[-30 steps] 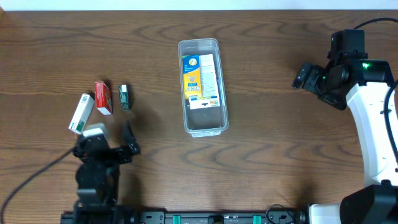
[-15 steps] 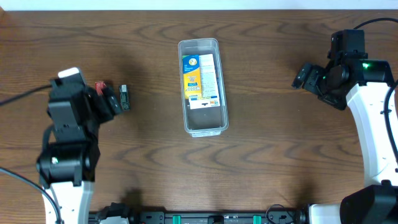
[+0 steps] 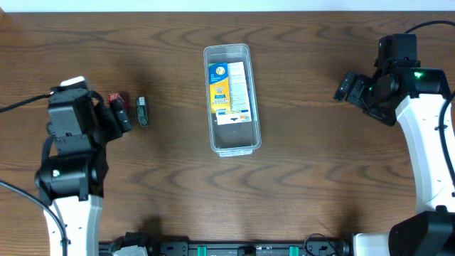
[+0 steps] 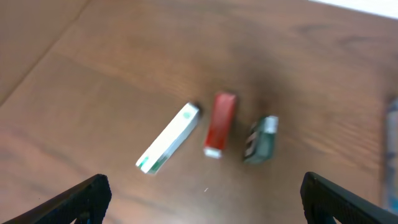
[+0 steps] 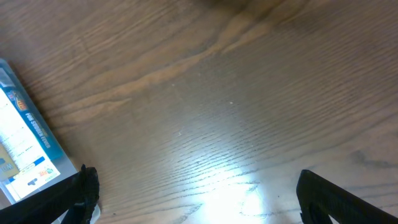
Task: Pack container
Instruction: 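Move left gripper toward the white-green box, then grasp the white-green box with the left gripper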
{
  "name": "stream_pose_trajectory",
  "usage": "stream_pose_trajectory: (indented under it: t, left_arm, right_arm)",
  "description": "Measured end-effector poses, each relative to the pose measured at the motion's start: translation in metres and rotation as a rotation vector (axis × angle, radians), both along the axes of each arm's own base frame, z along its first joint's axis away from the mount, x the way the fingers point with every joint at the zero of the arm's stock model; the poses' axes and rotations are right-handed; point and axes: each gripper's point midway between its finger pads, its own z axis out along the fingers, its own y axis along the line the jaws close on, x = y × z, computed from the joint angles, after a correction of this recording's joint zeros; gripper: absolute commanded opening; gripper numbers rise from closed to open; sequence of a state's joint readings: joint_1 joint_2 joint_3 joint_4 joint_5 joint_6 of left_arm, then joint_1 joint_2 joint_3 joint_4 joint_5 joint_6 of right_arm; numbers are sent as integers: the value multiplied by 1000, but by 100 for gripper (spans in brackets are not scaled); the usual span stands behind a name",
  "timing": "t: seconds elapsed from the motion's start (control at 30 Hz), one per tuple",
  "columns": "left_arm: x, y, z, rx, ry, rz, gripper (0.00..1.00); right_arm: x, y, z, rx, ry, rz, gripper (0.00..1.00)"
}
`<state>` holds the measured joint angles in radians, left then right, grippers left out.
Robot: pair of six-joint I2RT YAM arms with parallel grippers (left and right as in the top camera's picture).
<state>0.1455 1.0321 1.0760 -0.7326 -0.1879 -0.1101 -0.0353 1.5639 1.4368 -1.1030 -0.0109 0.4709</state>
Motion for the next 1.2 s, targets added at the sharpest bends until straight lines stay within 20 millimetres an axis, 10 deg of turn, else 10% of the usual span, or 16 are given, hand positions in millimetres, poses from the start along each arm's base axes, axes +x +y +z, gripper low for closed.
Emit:
stream_pose_trajectory:
  t: [0.43,1.2]
  left_arm:
    - [-14,84,-64,-141,163,333,98]
    - [-2,92,-87,-177,202,332,99]
  right_arm:
    - [0,0,0,0,0,0,99]
    - [0,0,0,0,0,0,99]
